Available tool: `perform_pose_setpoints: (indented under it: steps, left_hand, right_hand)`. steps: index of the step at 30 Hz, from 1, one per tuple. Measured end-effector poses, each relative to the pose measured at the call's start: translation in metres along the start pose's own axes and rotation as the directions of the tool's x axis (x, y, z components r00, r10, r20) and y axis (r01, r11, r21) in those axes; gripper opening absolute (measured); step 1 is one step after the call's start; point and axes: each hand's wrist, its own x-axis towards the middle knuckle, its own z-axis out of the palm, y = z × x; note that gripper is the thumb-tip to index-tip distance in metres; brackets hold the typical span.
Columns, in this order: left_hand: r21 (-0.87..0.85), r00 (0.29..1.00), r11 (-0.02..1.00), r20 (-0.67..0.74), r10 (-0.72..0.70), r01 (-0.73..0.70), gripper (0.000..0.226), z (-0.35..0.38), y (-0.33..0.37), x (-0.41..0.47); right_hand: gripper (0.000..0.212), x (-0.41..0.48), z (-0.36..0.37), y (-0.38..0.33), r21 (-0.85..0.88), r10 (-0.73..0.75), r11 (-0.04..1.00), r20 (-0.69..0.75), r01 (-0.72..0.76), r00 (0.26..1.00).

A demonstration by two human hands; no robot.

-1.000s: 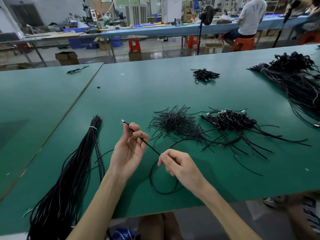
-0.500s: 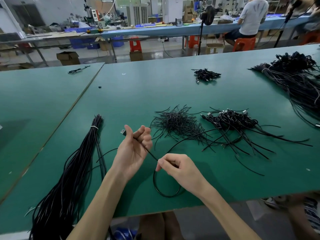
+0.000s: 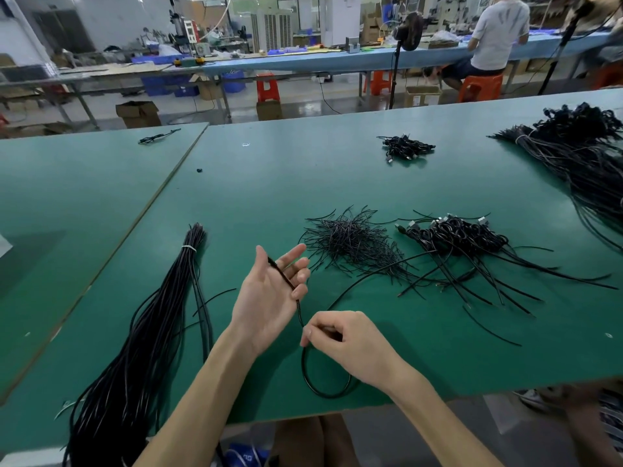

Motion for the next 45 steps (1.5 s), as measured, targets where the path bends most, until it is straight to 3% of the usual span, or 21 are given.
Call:
perform_pose_setpoints:
  steps: [3,9,14,19,25,27,29,31,33,36,39,42,45]
  left_hand:
    - [0.038,1.0,0.999,-0.015,-0.006,0.006,0.069,0.004,-0.005,0.0]
    - [0.073,0.999,0.997,0.011,-0.034,0.033,0.022,0.003,-0.009,0.001]
    - [0.096,0.999,0.995,0.038,-0.032,0.029,0.033,0.003,-0.012,0.003]
    - [0.248,0.999,0.968,0.048,0.026,-0.037,0.056,-0.001,-0.021,0.006]
    - [0.53,0.981,0.843,0.195,-0.014,-0.093,0.052,-0.002,-0.026,0.002]
    - [0.554,0.967,0.822,0.255,-0.02,-0.129,0.049,0.001,-0.026,0.0]
    - [0.424,0.961,0.896,0.275,0.014,-0.134,0.047,0.002,-0.02,0.0]
    - [0.151,0.959,0.982,0.276,0.065,-0.11,0.045,-0.003,-0.01,0.001]
    - [-0.114,0.947,0.991,0.304,0.1,-0.068,0.04,-0.009,0.002,0.0]
    - [-0.211,0.921,0.977,0.378,0.095,-0.014,0.04,-0.015,0.009,-0.003]
    - [-0.103,0.925,0.995,0.377,0.049,-0.011,0.046,-0.015,0.007,-0.003]
    - [0.199,0.935,0.974,0.354,0.033,-0.109,0.049,-0.012,0.004,-0.004]
    - [0.601,0.942,0.757,0.33,0.057,-0.257,0.048,-0.005,-0.011,-0.008]
  right_hand:
    - [0.023,-0.001,0.001,-0.001,-0.053,-0.021,0.998,0.013,0.022,1.0]
    - [0.019,0.0,0.001,0.0,-0.065,-0.039,0.997,0.006,0.039,0.999]
    - [0.019,0.001,0.0,0.001,-0.065,-0.035,0.997,0.003,0.035,0.999]
    - [0.021,0.0,0.001,0.0,-0.081,-0.046,0.996,-0.001,0.046,0.999]
    - [0.018,0.0,0.002,-0.001,-0.127,-0.057,0.99,-0.018,0.054,0.998]
    - [0.021,0.0,0.002,-0.001,-0.136,-0.057,0.989,-0.019,0.054,0.998]
    - [0.019,-0.001,0.002,-0.001,-0.096,-0.046,0.994,-0.032,0.043,0.998]
    - [0.016,-0.002,-0.001,-0.002,0.058,-0.009,0.998,-0.061,0.013,0.998]
    - [0.022,-0.001,-0.004,-0.004,0.21,0.035,0.978,-0.106,-0.012,0.994]
    - [0.028,0.001,-0.005,-0.006,0.242,0.058,0.97,-0.133,-0.024,0.989]
    - [0.028,0.001,-0.005,-0.004,0.268,0.074,0.963,-0.156,-0.03,0.985]
    - [0.017,0.002,-0.008,-0.001,0.387,0.124,0.922,-0.249,-0.018,0.961]
    - [0.011,0.003,-0.008,-0.001,0.453,0.17,0.891,-0.303,-0.015,0.938]
